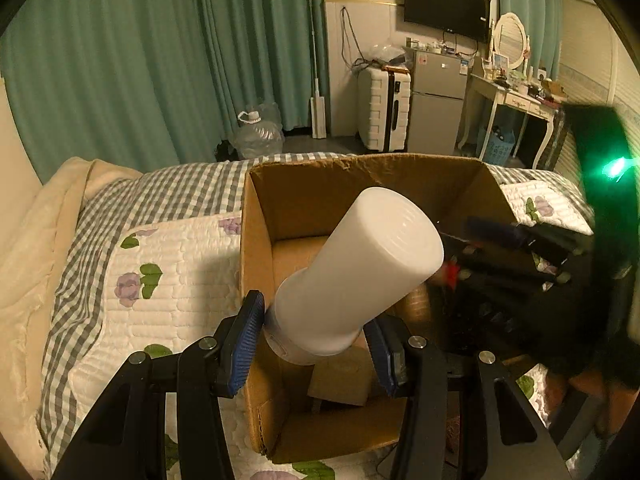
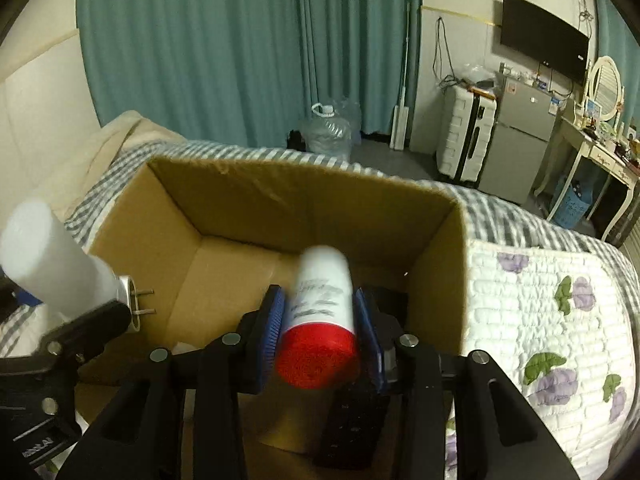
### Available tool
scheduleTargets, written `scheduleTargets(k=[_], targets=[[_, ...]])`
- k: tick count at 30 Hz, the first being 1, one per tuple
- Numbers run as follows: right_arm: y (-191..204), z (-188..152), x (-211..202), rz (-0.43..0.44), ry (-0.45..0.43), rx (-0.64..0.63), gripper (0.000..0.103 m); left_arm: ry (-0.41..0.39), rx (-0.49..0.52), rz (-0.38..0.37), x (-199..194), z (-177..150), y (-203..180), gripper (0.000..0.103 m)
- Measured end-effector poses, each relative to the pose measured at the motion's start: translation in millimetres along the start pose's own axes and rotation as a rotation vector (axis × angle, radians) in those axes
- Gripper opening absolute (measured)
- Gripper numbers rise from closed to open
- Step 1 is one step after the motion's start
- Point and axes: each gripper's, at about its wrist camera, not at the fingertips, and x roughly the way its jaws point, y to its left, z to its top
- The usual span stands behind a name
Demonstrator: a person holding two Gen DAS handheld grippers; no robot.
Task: Organize rigid objects
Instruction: 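Carry both bottles over the box and open the right tool, then open the left tool to drop the large white bottle into the box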
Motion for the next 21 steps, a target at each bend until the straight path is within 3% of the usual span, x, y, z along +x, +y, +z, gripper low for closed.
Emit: scheduleTargets(k=[1,4,10,16,18,21], targets=[[-5,2,-6,0.003,-0.012,0.018,0.056,0.001,0.003,0.005,-2,0,-1,0.050],[-15,8,-29,0.015,-0.042,0.039,0.057,-0.002,0.012,0.004,-7,4,-4,0.050],[-32,3,-59,-0.045,-0.088,0.034,0.063,0.028,0.010,-0.009,5,13,-19,0.050],[-51,-3,-50,-0.068,-0.075,0.052,0.063,0.066,0.019,-0.006,36,15,-31,0.053],[-56,-5,-46,-0.066,-0.070,0.055,0.064,0.053,0.018,-0.001,39,14,-33,0.063],[-61,-6,-46,-0.072,-0.076,0.061,0.076,0.007,0.012,0.014,36,15,-33,0.066]])
